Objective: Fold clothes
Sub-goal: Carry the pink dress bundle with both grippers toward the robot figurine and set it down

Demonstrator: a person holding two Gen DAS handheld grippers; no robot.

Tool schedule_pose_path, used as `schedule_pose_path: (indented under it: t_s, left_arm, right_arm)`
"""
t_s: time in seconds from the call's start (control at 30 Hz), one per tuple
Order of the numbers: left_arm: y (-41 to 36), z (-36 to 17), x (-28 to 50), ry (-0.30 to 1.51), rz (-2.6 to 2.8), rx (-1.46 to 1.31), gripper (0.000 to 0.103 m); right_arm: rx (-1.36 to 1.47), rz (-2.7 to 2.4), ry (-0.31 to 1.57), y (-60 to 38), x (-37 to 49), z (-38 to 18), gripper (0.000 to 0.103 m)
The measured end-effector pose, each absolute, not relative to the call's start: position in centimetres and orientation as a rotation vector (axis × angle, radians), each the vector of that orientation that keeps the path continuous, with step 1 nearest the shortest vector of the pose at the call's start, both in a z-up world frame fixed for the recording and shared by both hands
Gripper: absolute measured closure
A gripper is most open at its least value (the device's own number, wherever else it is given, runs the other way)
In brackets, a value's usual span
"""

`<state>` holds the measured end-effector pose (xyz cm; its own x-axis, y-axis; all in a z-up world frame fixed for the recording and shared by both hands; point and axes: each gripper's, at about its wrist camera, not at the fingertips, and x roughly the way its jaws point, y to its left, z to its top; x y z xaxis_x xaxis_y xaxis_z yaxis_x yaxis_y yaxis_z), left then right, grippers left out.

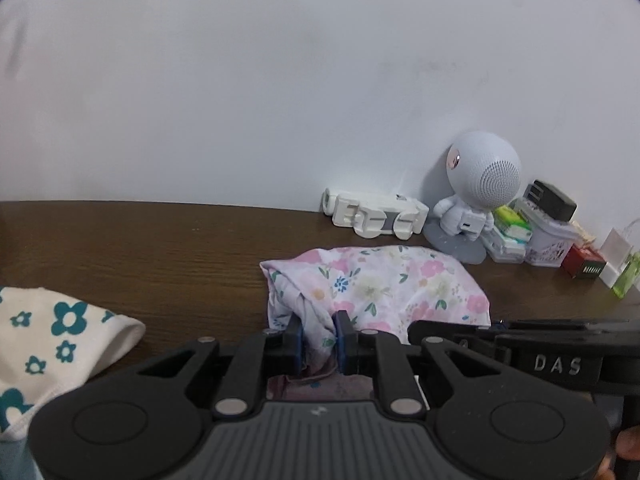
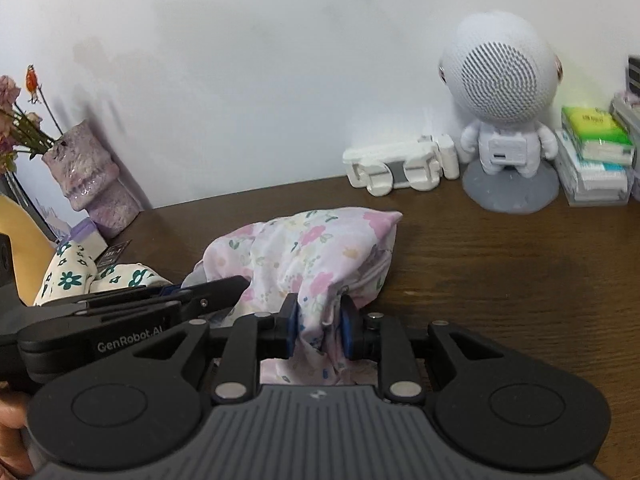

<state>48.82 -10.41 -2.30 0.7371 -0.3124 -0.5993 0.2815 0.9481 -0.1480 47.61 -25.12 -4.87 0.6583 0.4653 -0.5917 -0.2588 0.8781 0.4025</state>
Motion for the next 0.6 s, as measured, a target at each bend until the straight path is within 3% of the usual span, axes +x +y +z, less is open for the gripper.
schedule_pose_path:
  t_s: [0.1, 0.23, 0.33, 0.43, 0.6]
  left_arm:
    - [-10.2, -2.3, 48.6, 0.657, -0.331, -0.056, 0.088]
    - [-9.5, -2.0, 48.3, 0.65, -0.331, -0.085, 0.084]
    - [-9.4, -1.9, 48.1, 0.642, -0.325, -0.087, 0.083]
    - [-9.2, -1.7, 48.0, 0.631, -0.305, -0.081, 0.074]
    - [-8.9, -1.1, 47.1, 0.587, -0.254, -0.055, 0.05]
  right_arm:
    - [0.285, 0.407, 0.74, -25.1, 47.4, -4.8, 0.078]
    - [0.232, 0.366, 0.71, -24.7, 46.8, -4.4, 0.056]
    - [0.23, 0.361, 0.664, -25.0, 45.9, -3.5, 0.049]
    - [0.237, 0.354, 0.611, -25.6, 45.1, -2.5, 0.044]
    - [0.228, 0.33, 0.569, -26.2, 44.5, -1.8, 0.043]
